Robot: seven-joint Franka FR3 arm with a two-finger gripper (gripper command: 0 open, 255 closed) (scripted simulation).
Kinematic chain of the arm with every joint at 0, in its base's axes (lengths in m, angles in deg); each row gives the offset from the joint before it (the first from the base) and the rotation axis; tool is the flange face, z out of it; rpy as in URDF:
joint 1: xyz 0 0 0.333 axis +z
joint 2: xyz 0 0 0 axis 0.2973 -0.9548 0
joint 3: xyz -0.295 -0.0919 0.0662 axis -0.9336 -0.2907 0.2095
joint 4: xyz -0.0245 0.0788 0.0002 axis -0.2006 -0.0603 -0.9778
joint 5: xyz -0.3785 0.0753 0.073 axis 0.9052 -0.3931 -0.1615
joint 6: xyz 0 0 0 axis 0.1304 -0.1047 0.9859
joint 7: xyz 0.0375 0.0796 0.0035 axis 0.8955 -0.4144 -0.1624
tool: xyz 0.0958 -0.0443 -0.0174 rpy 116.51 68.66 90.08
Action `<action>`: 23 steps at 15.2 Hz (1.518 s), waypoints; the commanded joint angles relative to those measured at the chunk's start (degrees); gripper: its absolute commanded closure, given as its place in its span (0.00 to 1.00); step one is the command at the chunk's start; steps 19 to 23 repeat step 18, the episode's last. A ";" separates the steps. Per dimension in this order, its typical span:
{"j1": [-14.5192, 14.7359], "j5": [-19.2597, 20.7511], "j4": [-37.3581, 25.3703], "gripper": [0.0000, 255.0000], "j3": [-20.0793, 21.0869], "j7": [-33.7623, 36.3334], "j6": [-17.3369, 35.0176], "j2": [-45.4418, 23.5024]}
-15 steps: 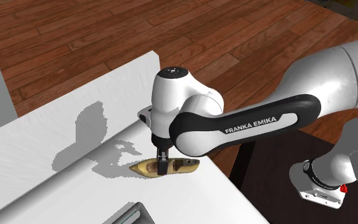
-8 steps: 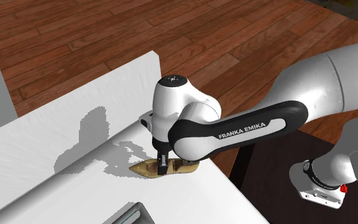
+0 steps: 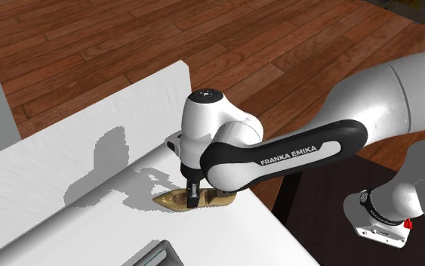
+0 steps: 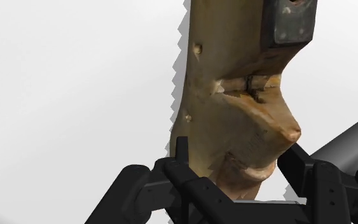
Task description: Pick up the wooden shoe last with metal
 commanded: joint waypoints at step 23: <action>-0.30 1.91 -5.88 1.00 -0.52 3.68 -9.76 3.89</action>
